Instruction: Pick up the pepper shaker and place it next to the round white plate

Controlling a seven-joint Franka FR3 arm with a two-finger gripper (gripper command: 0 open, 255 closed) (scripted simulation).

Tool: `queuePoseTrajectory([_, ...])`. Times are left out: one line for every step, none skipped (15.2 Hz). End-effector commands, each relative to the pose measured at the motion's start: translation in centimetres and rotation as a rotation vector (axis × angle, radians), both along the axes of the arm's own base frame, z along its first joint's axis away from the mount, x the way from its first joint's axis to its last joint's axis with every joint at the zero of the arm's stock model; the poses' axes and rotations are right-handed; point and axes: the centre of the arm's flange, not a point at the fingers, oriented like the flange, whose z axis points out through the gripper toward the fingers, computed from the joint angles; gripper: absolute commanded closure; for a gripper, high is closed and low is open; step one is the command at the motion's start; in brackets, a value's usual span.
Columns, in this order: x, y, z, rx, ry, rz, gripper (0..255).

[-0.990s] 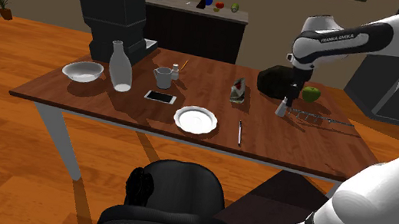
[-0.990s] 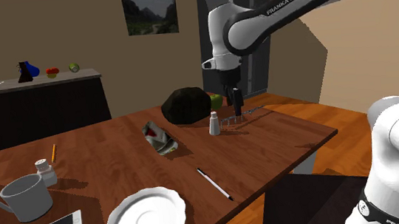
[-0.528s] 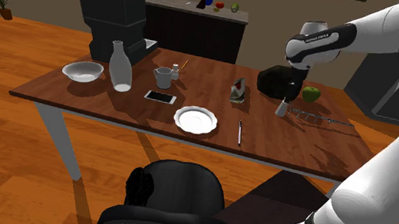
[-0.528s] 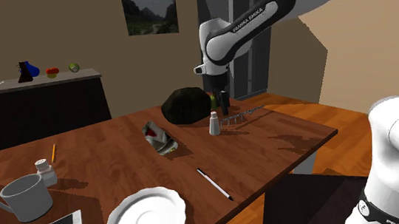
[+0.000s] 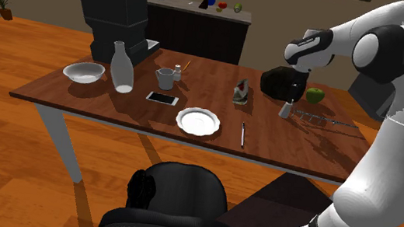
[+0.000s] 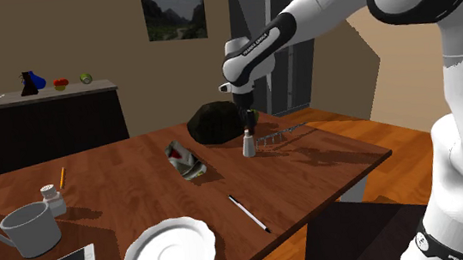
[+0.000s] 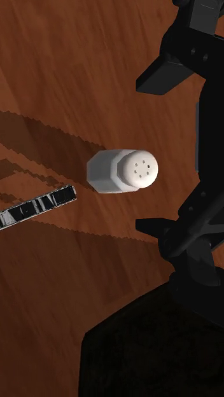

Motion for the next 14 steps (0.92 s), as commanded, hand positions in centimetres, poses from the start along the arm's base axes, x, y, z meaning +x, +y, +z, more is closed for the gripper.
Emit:
queuePoseTrajectory([0.4, -0.5, -1.1, 0.001, -0.002, 0.004, 0])
queuePoseTrajectory([0.4, -0.5, -1.6, 0.001, -0.002, 0.004, 0])
queuePoseTrajectory([0.3, -0.6, -2.1, 0.001, -0.002, 0.004, 0])
queuePoseTrajectory([0.3, -0.6, -2.6, 0.001, -0.002, 0.004, 0])
queuePoseTrajectory([0.3, -0.6, -3.2, 0.001, -0.002, 0.004, 0])
queuePoseTrajectory([0.2, -0.7, -3.7, 0.001, -0.002, 0.004, 0])
queuePoseTrajectory([0.2, -0.7, -4.0, 0.001, -0.002, 0.004, 0])
queuePoseTrajectory([0.2, -0.7, -4.0, 0.001, -0.002, 0.004, 0])
queuePoseTrajectory([0.2, -0.7, -4.0, 0.001, -0.002, 0.004, 0])
queuePoseTrajectory([0.2, -0.7, -4.0, 0.001, -0.002, 0.004, 0])
queuePoseTrajectory([0.2, -0.7, -4.0, 0.001, -0.002, 0.004, 0])
queuePoseTrajectory([0.2, -0.7, -4.0, 0.001, -0.002, 0.004, 0])
queuePoseTrajectory([0.2, -0.7, -4.0, 0.001, -0.002, 0.004, 0])
queuePoseTrajectory([0.2, -0.7, -4.0, 0.001, -0.002, 0.004, 0])
